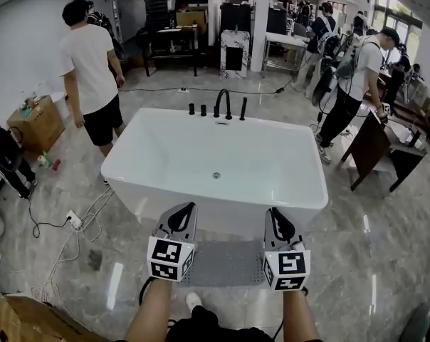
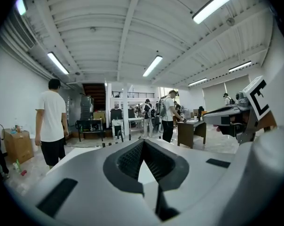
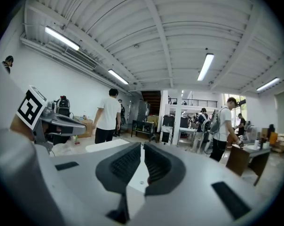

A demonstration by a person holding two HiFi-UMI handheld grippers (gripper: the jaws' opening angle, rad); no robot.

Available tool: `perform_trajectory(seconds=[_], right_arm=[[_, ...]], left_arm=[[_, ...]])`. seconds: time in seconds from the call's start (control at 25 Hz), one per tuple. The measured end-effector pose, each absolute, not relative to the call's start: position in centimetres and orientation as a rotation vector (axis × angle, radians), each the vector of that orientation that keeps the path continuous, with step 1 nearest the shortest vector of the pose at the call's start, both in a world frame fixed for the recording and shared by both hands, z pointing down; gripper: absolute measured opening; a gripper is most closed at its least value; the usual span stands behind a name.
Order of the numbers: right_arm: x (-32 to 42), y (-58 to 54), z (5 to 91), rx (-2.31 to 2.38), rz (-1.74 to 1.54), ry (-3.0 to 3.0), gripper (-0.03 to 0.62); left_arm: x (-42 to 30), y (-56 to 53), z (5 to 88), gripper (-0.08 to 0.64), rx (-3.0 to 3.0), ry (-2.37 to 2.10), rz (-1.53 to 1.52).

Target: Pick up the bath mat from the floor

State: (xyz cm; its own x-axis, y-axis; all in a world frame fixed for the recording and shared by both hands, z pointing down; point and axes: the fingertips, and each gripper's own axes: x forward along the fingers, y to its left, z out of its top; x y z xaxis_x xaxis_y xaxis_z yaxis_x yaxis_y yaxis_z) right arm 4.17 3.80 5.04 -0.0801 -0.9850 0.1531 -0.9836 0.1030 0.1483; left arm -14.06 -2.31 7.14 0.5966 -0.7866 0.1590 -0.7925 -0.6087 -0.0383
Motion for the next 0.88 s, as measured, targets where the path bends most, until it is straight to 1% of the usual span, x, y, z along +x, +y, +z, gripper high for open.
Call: perform_trajectory(seconds=[0.16, 0.4, 0.88], right_arm=[[3.0, 1.6, 5.9, 1.988, 0.001, -2.110, 0.023], [4.1, -0.6, 6.8, 1.995, 0.038, -2.082, 0.023], [9.8, -5.0, 6.7, 1.939, 0.038, -2.201, 0.023]], left_arm=[[-15.4, -5.1, 8.5, -0.003, 2.773, -1.328, 0.259], [-14.6, -7.0, 9.8, -0.003, 2.757, -1.292, 0.285], [-10.8, -9.9, 7.5, -0.003, 2.729, -1.473, 0.288]])
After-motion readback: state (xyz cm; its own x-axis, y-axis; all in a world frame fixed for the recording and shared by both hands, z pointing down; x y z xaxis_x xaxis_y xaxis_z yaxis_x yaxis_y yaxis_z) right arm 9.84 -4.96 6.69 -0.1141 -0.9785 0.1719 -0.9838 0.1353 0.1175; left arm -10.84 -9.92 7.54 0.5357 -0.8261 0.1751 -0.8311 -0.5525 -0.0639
